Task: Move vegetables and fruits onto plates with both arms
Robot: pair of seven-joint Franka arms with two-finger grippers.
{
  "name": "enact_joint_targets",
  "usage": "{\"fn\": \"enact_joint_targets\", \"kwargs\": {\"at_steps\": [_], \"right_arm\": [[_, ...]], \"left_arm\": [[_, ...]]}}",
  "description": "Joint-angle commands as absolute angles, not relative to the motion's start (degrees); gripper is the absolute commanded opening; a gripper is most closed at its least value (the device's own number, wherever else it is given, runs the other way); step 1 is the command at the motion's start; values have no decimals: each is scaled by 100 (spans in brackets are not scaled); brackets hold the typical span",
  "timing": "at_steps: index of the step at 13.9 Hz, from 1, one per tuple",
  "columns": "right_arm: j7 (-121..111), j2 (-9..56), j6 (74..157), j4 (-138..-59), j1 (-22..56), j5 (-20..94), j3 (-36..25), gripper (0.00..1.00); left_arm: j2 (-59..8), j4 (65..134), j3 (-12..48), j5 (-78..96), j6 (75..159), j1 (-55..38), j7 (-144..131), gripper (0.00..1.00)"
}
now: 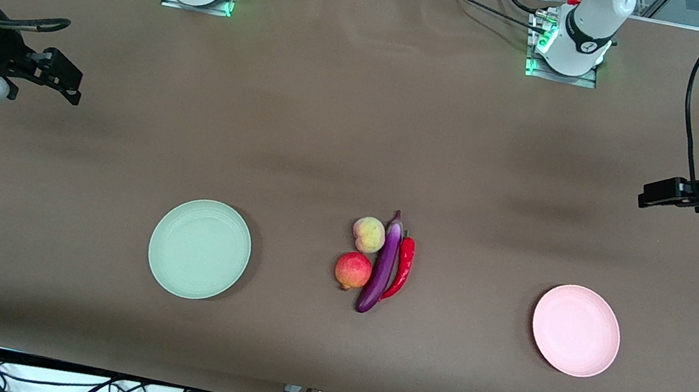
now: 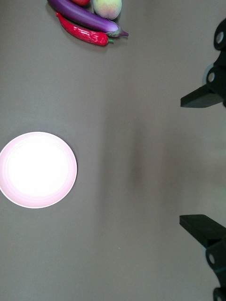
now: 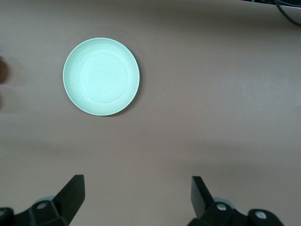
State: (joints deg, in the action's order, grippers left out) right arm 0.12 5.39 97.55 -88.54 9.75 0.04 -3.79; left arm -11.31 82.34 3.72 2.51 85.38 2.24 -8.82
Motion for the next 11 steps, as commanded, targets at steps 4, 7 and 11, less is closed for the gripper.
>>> {"fn": "enact_joint_targets", "kwargs": {"at_steps": [4,7,11], "right_arm": [[35,571,9738,-8622,862,79,-448,100],[44,545,9729,-8569,870,88,-562,100],[53,571,9721,-8552,870,88,-562,100]], "left_arm": [[-1222,8051,387,167,8385,220,-800,100],[-1274,7964,378,167,8463,237,-774,100],[-1503,7532,369,167,8394,246,-782,100]]}}
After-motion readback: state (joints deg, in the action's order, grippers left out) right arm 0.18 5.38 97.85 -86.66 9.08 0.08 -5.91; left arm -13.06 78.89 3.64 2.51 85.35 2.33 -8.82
